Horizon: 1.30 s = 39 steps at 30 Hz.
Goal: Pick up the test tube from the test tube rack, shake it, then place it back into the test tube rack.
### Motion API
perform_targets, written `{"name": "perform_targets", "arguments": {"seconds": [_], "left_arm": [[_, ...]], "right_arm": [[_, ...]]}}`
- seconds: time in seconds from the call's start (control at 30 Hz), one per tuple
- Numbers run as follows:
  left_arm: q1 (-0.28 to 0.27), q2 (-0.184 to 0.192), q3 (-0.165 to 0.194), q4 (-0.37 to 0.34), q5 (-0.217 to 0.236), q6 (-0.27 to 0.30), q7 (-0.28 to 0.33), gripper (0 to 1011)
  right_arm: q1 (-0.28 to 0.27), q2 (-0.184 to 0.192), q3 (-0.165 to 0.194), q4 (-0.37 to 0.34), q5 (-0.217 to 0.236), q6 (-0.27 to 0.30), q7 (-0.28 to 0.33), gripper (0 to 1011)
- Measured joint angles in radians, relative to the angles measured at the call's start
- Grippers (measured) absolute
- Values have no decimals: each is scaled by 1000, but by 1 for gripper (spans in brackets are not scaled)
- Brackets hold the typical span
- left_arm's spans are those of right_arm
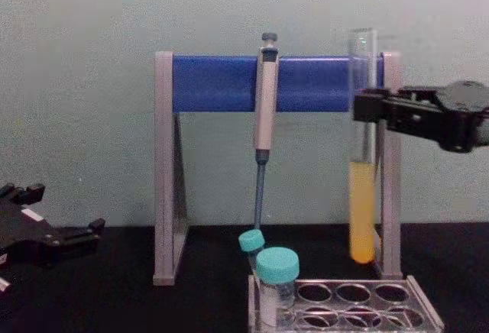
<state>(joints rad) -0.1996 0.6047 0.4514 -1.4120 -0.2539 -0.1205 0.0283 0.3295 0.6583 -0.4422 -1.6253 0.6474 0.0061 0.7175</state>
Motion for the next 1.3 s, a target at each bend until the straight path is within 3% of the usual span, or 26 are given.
{"name": "perform_targets", "arguments": {"seconds": [0.3,0.53,0.7,0.97,1.2,1.3], "left_arm": [[0,0,0,0,0,0,0,1001],[0,0,0,0,0,0,0,1001],[0,0,0,0,0,0,0,1001],[0,0,0,0,0,0,0,1001],[0,0,0,0,0,0,0,1001],[0,0,0,0,0,0,0,1001]], "right_arm": [[48,-70,-30,53,3,-30,-28,213],[70,-124,-22,102,-14,-37,-109,213],[72,-142,-11,117,-24,-37,-139,214],[53,-143,15,112,-34,-35,-168,213],[-3,-102,52,58,-34,-28,-180,213],[-34,-72,61,21,-29,-25,-158,213]]}}
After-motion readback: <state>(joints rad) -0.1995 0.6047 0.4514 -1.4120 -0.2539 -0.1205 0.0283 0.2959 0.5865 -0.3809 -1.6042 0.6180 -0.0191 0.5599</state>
